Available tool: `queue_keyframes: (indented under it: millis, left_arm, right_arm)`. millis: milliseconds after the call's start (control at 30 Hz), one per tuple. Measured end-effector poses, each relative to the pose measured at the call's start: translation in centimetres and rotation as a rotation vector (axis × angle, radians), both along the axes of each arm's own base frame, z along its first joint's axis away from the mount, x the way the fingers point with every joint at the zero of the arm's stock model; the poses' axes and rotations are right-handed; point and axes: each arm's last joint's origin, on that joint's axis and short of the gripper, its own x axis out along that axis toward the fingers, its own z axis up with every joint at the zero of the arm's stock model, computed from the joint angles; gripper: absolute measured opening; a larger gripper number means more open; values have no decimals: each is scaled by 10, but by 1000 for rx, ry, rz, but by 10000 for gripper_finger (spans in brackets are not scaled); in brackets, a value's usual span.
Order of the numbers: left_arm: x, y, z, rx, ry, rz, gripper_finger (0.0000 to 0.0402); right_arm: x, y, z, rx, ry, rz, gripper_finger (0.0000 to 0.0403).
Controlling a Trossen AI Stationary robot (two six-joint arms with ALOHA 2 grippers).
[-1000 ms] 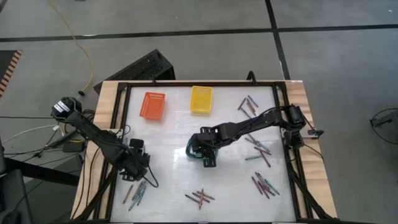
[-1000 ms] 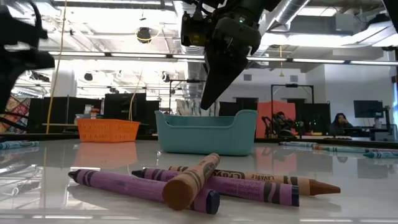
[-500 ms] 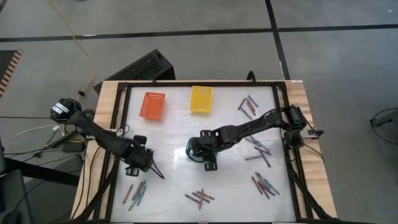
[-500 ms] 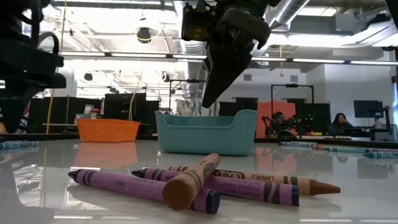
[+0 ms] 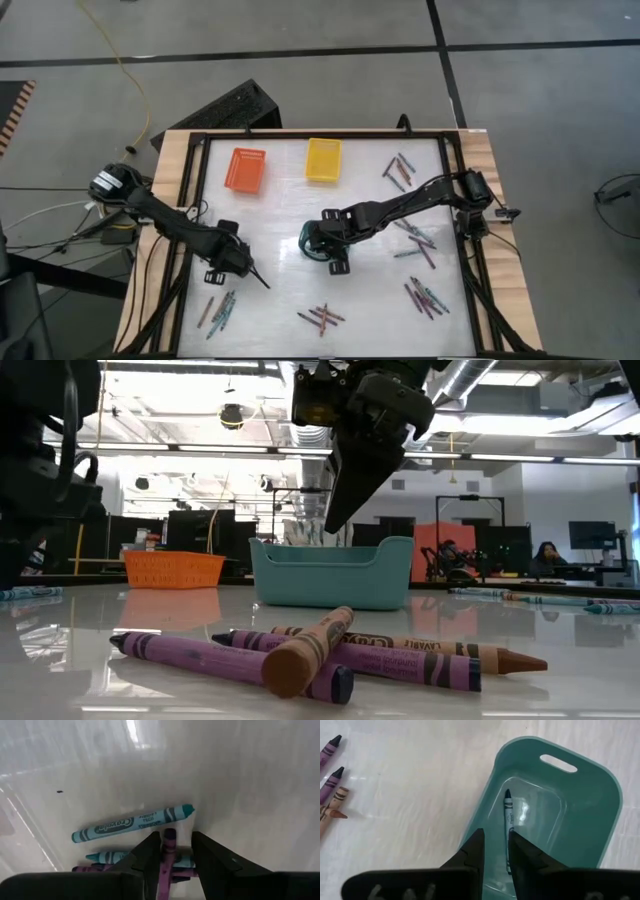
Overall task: Sort crayons
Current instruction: Put the violet crayon into the orange bin
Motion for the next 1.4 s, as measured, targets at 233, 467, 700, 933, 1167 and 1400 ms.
queue_keyframes:
  millis: [233,467,700,933,1167,1400]
  left_arm:
    - [2,-1,0,-11,-19,0,62]
    - [5,7,17,-39,-142,66,11]
    - [1,20,34,-107,-203,171,14]
    - [-4,33,49,-122,-284,262,13]
    - [-9,46,61,-69,-381,364,12]
    - [-11,49,71,-69,-475,373,12]
  right_arm:
    - [-1,2,0,-4,5,11,82]
    - [-1,2,0,-8,1,17,82]
    - [-1,3,0,-10,7,22,82]
    - [-1,-3,-8,-39,-3,-9,82]
    - [6,-39,-18,-32,-59,-120,82]
    - [5,-31,5,-40,-122,-76,82]
